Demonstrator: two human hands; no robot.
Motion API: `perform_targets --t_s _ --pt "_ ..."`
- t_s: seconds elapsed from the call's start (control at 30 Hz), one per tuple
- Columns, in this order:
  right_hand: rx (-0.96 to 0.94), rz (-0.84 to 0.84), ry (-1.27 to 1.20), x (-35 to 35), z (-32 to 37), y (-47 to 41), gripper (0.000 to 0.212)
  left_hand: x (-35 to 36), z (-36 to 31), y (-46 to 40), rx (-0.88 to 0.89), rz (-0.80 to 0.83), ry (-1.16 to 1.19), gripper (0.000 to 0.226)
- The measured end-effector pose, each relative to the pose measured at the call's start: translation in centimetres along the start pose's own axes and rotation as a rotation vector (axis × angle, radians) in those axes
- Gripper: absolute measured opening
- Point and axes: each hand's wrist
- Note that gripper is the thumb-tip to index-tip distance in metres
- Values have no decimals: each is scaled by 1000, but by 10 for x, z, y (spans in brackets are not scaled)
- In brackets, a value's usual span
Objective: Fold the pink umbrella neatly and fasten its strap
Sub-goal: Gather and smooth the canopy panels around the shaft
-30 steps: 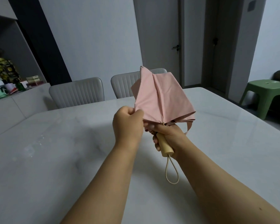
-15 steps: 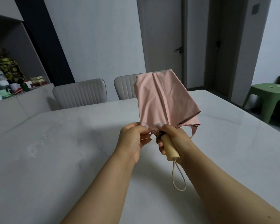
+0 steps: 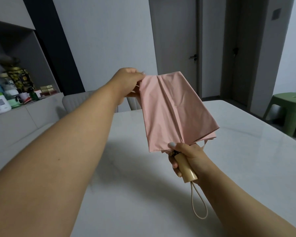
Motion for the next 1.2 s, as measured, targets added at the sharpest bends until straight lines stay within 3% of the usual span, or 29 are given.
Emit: perform_targets --t_s 0.13,0.27,0.43,0.53,0.7,0.8,0.87,1.0,1.2 --pt "1 26 5 -2 -1 0 27 -16 -3 -3 -16 128 -65 21" --pt "-20 53 -24 -2 -3 -2 23 -32 -6 -6 -33 34 88 28" --pt "-31 5 31 -1 0 0 24 -27 -8 3 -37 52 -24 36" --pt "-28 -2 39 1 0 1 25 -15 -4 3 56 -85 -105 10" --pt "-27 4 1 1 1 1 23 -7 14 4 -26 -144 -159 16" --pt "-33 -38 51 5 0 3 21 4 8 10 -128 -400 -241 17" --pt "-48 -83 91 7 -2 2 21 23 -8 23 -137 -494 -281 38" --pt "-95 -116 123 10 -3 2 24 79 -12 43 -155 -352 -273 60" --pt "-65 -7 99 12 4 8 24 85 19 39 -331 -223 192 82"
Point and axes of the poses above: each hand's wrist, its own y-axis away from the middle knuckle, its own x-axis out of the palm, z = x × y, and after that the axes turned 2 degrees about -y, right-handed
